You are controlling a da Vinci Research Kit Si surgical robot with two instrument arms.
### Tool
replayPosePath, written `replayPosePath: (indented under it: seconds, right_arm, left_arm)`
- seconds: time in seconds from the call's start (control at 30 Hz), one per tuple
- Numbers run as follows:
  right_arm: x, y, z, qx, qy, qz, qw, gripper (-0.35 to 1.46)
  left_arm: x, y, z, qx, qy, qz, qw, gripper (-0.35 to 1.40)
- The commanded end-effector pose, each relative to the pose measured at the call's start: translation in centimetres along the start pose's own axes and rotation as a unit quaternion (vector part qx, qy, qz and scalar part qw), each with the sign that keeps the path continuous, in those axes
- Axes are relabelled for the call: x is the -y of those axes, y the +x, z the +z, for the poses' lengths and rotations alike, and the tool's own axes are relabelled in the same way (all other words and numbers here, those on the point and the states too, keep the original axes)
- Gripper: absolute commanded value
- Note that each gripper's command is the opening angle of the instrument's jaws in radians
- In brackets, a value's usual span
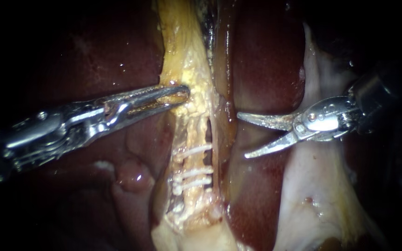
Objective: Go to the cutting position left tube
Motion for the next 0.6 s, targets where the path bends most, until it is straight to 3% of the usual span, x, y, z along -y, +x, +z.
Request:
replayPosePath:
  seconds: [0.03,0.13,0.2,0.3,0.43,0.53,0.6]
  right_arm:
    - [0.01,0.01,0.0,0.0,0.001,0.0,1.0,1.43]
    - [0.03,0.01,0.01,-0.004,0.013,-0.001,0.9999,1.43]
    - [0.04,0.0,0.03,-0.005,0.025,0.002,0.9997,1.43]
    - [0.09,-0.01,0.09,0.007,0.055,0.027,0.9981,1.43]
    - [0.13,-0.04,0.23,0.048,0.081,0.056,0.994,1.43]
    - [0.13,-0.08,0.37,0.07,0.096,0.076,0.99,1.43]
    - [0.12,-0.13,0.48,0.072,0.111,0.096,0.9866,1.43]
  left_arm:
    - [0.0,-0.01,-0.01,0.0,0.0,0.0,1.0,-0.35]
    - [-0.01,-0.07,-0.06,-0.001,0.002,-0.001,1.0,-0.35]
    - [-0.04,-0.21,-0.18,-0.003,0.001,-0.004,1.0,-0.35]
    - [-0.1,-0.47,-0.43,0.02,0.0,-0.011,0.9997,-0.35]
    - [-0.15,-0.79,-0.76,0.051,-0.003,-0.007,0.9986,-0.35]
    - [-0.13,-0.92,-0.92,0.064,-0.004,-0.006,0.9979,-0.35]
    - [-0.09,-0.97,-1.0,0.066,-0.004,-0.005,0.9978,-0.35]
